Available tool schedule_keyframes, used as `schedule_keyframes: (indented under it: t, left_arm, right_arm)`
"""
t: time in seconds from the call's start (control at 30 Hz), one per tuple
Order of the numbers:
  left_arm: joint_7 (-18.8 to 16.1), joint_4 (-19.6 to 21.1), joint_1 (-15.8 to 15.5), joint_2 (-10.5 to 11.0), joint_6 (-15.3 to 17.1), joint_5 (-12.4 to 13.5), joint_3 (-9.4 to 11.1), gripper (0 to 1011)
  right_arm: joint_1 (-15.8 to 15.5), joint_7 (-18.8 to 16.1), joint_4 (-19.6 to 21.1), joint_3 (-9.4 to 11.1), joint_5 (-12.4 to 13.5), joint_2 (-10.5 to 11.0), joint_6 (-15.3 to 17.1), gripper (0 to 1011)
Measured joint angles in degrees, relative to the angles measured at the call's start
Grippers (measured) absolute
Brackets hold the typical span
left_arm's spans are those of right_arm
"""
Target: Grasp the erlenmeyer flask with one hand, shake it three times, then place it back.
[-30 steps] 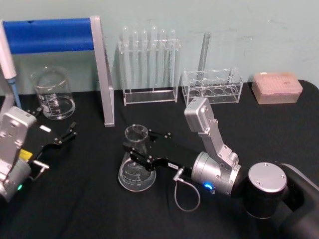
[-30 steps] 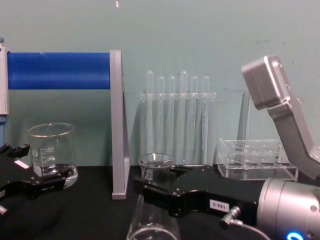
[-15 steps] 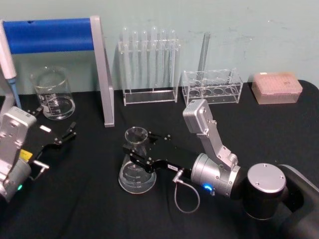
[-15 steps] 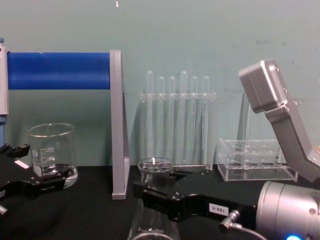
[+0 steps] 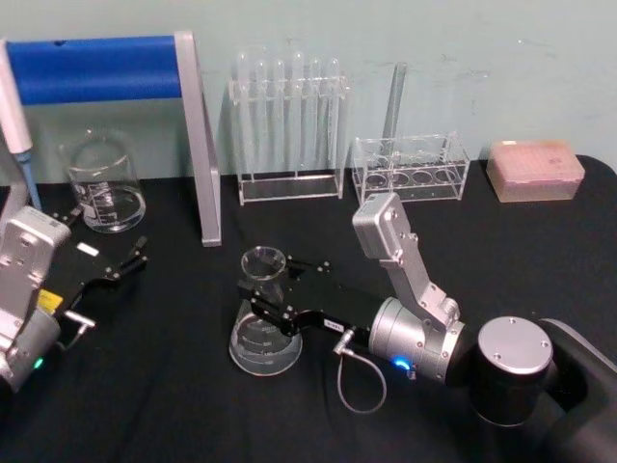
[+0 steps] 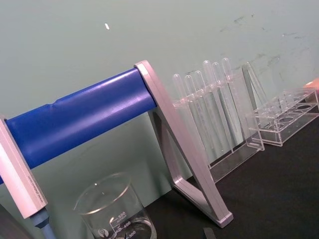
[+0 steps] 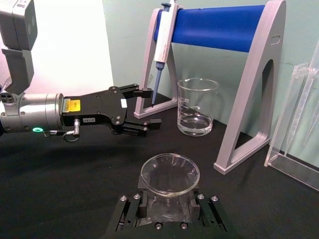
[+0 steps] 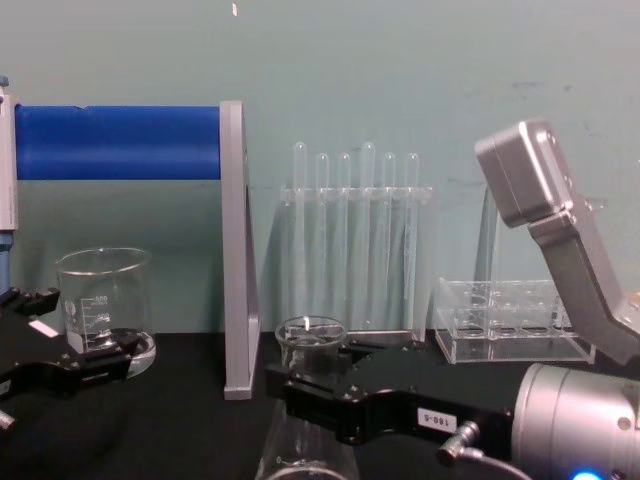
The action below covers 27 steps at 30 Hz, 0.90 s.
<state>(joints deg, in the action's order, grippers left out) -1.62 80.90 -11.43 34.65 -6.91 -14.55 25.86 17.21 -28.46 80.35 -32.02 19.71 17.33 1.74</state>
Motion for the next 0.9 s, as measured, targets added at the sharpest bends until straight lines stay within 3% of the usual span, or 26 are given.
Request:
schedule_keyframes:
  t: [0.23, 0.8, 0.9]
  left_arm:
    - [0.0, 0.0, 0.0, 0.0, 0.0, 0.0, 0.0, 1001]
    - [0.0, 0.0, 0.0, 0.0, 0.0, 0.0, 0.0, 1001]
    - [0.0, 0.0, 0.0, 0.0, 0.0, 0.0, 0.0, 1001]
  right_arm:
    - [0.0, 0.0, 0.0, 0.0, 0.0, 0.0, 0.1, 476]
    - [0.0, 0.0, -0.1, 0.0, -0.1, 0.0, 0.1, 995]
    - [0.0, 0.0, -0.1, 0.0, -0.1, 0.0, 0.1, 1000]
